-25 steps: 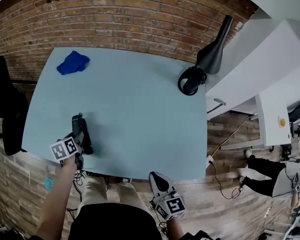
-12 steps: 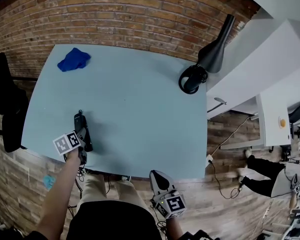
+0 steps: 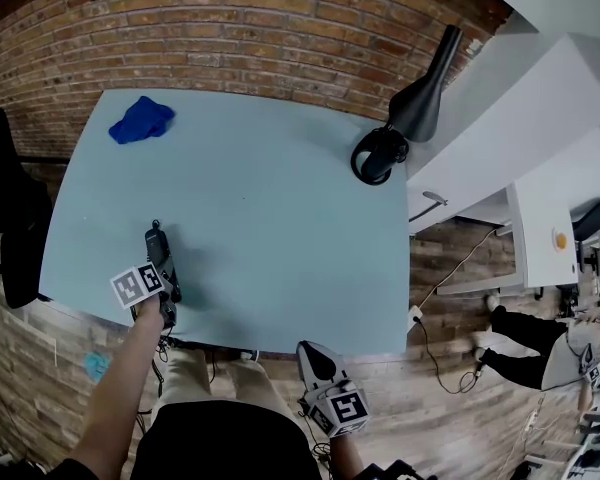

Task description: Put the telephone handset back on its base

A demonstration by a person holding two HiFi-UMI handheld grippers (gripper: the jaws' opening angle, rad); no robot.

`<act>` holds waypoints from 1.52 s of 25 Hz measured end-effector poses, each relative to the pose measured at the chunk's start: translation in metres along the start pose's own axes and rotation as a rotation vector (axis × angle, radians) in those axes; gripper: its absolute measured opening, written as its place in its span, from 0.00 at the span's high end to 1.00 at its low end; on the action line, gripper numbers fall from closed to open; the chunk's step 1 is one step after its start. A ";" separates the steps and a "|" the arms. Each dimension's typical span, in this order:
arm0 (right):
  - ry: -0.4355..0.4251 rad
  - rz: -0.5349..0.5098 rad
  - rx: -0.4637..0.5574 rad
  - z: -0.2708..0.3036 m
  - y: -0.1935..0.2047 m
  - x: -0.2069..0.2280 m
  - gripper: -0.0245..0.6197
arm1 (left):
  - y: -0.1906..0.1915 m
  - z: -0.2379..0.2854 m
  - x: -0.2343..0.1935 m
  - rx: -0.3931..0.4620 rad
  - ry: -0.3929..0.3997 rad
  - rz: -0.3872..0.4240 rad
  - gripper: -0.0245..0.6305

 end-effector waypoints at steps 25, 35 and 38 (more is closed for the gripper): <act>-0.062 -0.032 -0.020 0.009 0.000 -0.028 0.93 | 0.020 -0.002 0.001 0.006 0.181 0.244 0.51; -0.145 -0.061 -0.128 0.045 0.013 -0.056 0.93 | 0.066 -0.066 -0.036 0.086 0.375 0.181 0.53; -0.208 -0.079 -0.116 0.074 0.013 -0.072 0.93 | 0.043 -0.104 -0.039 0.194 0.489 0.198 0.59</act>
Point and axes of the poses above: the fingertips, and each gripper's own axes: z forward along the fingers, x to its right, y out of its underside, the point moved 5 cm from there along -z, backward along the fingers, and after that the axes turned 3 degrees about z, right-handed, at the moved point
